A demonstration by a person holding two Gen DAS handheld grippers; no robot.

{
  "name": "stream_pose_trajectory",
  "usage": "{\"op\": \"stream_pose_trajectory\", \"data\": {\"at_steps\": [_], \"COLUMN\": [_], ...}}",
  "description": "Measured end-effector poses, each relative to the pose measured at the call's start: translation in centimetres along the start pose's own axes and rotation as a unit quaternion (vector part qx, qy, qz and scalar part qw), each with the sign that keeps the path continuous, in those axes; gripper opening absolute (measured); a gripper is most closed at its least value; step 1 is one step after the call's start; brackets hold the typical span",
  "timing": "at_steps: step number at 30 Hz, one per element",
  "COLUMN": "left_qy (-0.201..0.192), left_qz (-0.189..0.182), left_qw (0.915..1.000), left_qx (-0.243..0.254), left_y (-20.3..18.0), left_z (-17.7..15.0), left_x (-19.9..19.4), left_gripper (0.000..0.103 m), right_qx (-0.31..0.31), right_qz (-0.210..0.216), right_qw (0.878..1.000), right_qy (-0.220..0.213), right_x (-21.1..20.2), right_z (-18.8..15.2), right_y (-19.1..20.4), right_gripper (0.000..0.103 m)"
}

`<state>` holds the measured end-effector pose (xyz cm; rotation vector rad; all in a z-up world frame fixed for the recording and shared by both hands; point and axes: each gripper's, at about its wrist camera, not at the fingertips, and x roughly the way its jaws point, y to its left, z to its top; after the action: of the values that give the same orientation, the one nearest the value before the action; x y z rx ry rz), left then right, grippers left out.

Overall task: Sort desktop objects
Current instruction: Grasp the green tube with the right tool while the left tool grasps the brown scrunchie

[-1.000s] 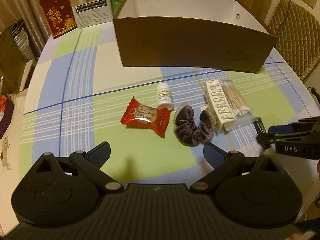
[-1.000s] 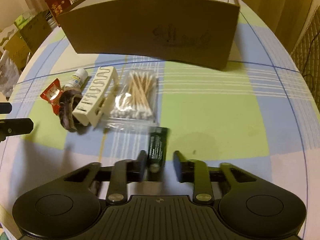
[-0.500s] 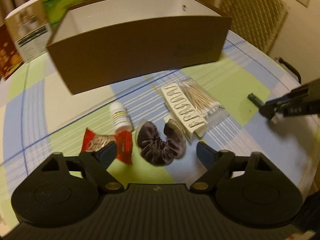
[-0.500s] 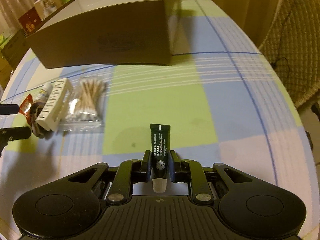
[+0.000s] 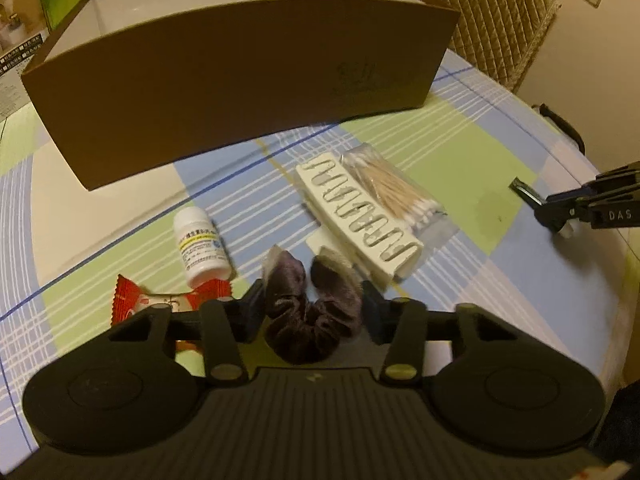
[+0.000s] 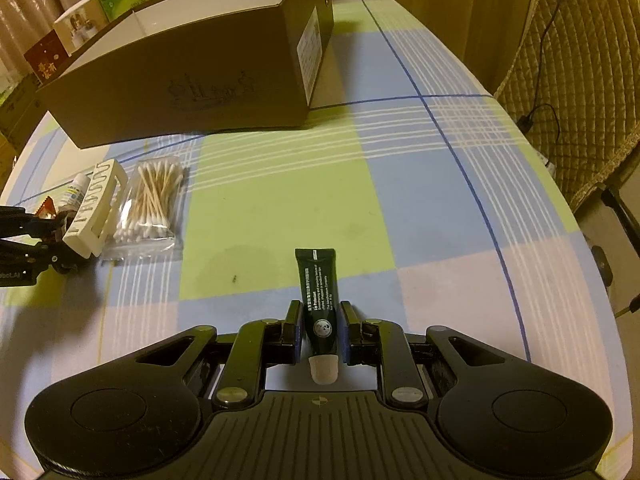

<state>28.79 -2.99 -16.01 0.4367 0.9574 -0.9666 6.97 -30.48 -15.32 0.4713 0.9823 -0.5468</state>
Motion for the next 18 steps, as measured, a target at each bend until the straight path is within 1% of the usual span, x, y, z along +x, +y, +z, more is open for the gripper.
{"op": "stream_pose_trajectory", "data": {"at_steps": [1,2,3,5,11,13,14,16,17,18], "left_qy": [-0.001,-0.003,-0.005,-0.006,0.0,0.006,0.007,0.01,0.013,0.016], "left_qz": [0.001,0.001,0.002,0.004,0.016,0.018,0.019,0.022,0.027,0.03], "left_qw": [1.0,1.0,1.0,0.9998,0.999,0.9987,0.9985,0.9983,0.998,0.9978], "left_qx": [0.0,-0.002,-0.007,-0.02,-0.041,-0.048,-0.05,-0.053,-0.055,-0.057], "left_y": [-0.1,-0.1,-0.1,0.0,0.0,-0.1,-0.2,-0.4,-0.5,-0.5], "left_z": [0.0,0.0,-0.1,-0.2,-1.4,-1.8,-1.9,-2.3,-2.5,-2.6], "left_x": [0.0,-0.1,-0.3,-0.7,-2.7,-3.3,-3.6,-3.9,-4.0,-4.0], "left_gripper": [0.037,0.034,0.033,0.029,0.023,0.022,0.022,0.022,0.022,0.022], "right_qx": [0.0,-0.001,-0.002,-0.005,-0.049,-0.065,-0.075,-0.088,-0.093,-0.101], "right_qz": [0.001,0.004,0.005,0.002,-0.011,-0.019,-0.023,-0.02,-0.019,-0.021], "right_qw": [1.0,1.0,1.0,1.0,0.999,0.998,0.997,0.996,0.995,0.995], "right_qy": [0.0,0.0,0.0,-0.002,-0.004,-0.005,-0.006,-0.005,-0.004,0.0], "right_x": [0.0,0.0,0.0,0.0,0.5,0.7,0.8,0.8,0.8,0.8], "right_z": [0.0,0.0,0.0,0.0,-0.1,0.0,0.0,0.0,0.0,0.1], "right_y": [0.0,0.0,0.0,0.2,1.0,1.3,1.5,1.7,1.9,2.1], "right_gripper": [0.017,0.022,0.031,0.044,0.045,0.044,0.042,0.029,0.016,0.014]}}
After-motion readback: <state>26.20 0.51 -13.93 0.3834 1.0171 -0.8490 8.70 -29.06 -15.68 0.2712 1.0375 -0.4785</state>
